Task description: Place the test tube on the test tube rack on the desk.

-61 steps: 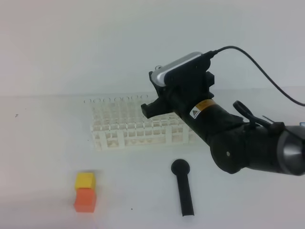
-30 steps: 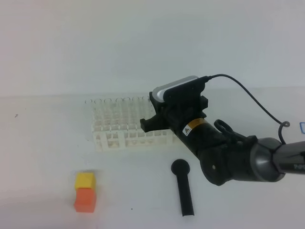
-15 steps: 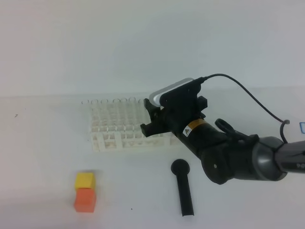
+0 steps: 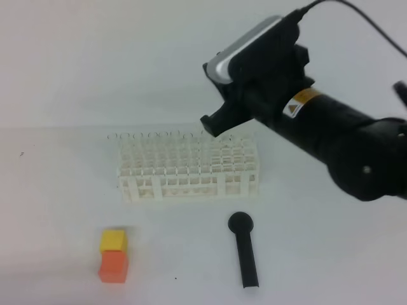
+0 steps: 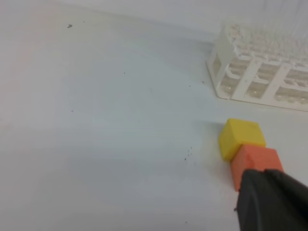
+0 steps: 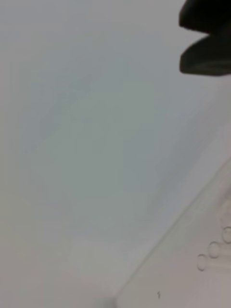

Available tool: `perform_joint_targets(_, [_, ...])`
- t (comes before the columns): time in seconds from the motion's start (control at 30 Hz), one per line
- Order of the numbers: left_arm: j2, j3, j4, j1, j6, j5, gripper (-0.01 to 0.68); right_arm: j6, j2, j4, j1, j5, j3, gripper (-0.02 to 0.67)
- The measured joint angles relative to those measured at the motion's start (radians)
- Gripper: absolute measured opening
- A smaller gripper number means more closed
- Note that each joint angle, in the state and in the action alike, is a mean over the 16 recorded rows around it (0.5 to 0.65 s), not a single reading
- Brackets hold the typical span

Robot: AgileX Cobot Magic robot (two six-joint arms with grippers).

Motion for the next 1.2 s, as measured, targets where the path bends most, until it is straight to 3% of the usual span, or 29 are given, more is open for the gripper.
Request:
perform_joint_targets(0.2, [0.004,0.0,0.001,0.0,0.0,0.0,-0.001,-0.089,-0.208,-0.013,0.0,0.22,0.013,0.082])
perform_joint_targets(0.33, [0.006,0.0,0.002,0.0,0.0,0.0,-0.001,-0.131,-0.349,-0.032,-0.008,0.349,0.055,0.018])
perform_joint_targets(0.53, [0.01,0.0,0.004,0.0,0.0,0.0,-0.001,-0.182,-0.564,-0.063,-0.044,0.472,0.172,0.002])
perform_joint_targets(0.83, [0.014,0.0,0.004,0.0,0.0,0.0,-0.001,-0.239,-0.895,-0.085,-0.097,0.515,0.358,0.0])
perform_joint_targets(1.2, [0.013,0.0,0.004,0.0,0.0,0.0,-0.001,-0.255,-1.112,-0.086,-0.103,0.518,0.416,-0.001])
